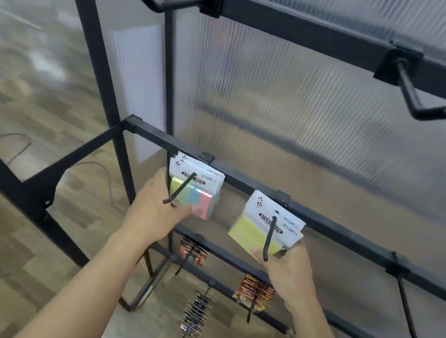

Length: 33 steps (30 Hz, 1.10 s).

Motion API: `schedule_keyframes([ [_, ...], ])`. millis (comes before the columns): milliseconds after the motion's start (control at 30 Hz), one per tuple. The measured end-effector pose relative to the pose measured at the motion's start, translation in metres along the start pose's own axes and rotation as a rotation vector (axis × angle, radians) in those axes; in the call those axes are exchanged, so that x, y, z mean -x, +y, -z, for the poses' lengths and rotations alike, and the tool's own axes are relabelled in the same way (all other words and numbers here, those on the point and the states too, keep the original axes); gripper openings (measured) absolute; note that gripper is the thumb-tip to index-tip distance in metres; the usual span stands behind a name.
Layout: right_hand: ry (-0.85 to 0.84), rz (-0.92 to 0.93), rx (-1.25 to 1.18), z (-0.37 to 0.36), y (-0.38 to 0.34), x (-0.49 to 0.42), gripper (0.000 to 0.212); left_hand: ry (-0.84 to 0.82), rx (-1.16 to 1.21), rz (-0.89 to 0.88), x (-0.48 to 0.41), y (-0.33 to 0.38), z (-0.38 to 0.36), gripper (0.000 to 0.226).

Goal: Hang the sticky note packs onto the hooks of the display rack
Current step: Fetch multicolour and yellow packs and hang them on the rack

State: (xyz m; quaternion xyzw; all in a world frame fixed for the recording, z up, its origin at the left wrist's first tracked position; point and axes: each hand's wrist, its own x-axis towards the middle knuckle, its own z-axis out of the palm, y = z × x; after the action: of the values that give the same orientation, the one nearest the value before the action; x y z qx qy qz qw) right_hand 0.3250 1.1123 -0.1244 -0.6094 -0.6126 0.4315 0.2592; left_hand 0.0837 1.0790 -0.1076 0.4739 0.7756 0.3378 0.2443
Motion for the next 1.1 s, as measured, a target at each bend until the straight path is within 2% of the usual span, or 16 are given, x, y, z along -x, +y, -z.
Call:
schedule_keyframes([
  [67,0.000,-0.011,0.004,-0.001,-0.001,0.003,0.043,-0.099,0.195,0.001,-0.006,0.001,0.007,0.067],
  [133,0.007,-0.029,0.012,-0.002,-0.001,0.006,0.043,-0.156,0.269,-0.001,-0.013,-0.005,0.009,0.072],
  [367,0.050,-0.057,0.006,-0.006,-0.004,0.017,0.050,-0.196,0.321,-0.058,-0.021,-0.016,0.008,0.061],
  [567,0.082,-0.067,-0.040,-0.012,-0.003,0.029,0.047,-0.223,0.417,0.023,-0.012,-0.018,0.009,0.048],
  [733,0.109,-0.054,-0.077,-0.017,-0.003,0.041,0.044,-0.286,0.470,0.011,0.000,-0.020,0.015,0.034],
  [933,0.135,-0.030,-0.189,-0.024,-0.005,0.065,0.042,-0.366,0.546,0.006,0.023,-0.032,0.030,0.029],
  [1100,0.126,0.067,-0.306,-0.028,-0.015,0.093,0.042,-0.449,0.715,0.014,0.053,-0.038,0.046,0.044],
])
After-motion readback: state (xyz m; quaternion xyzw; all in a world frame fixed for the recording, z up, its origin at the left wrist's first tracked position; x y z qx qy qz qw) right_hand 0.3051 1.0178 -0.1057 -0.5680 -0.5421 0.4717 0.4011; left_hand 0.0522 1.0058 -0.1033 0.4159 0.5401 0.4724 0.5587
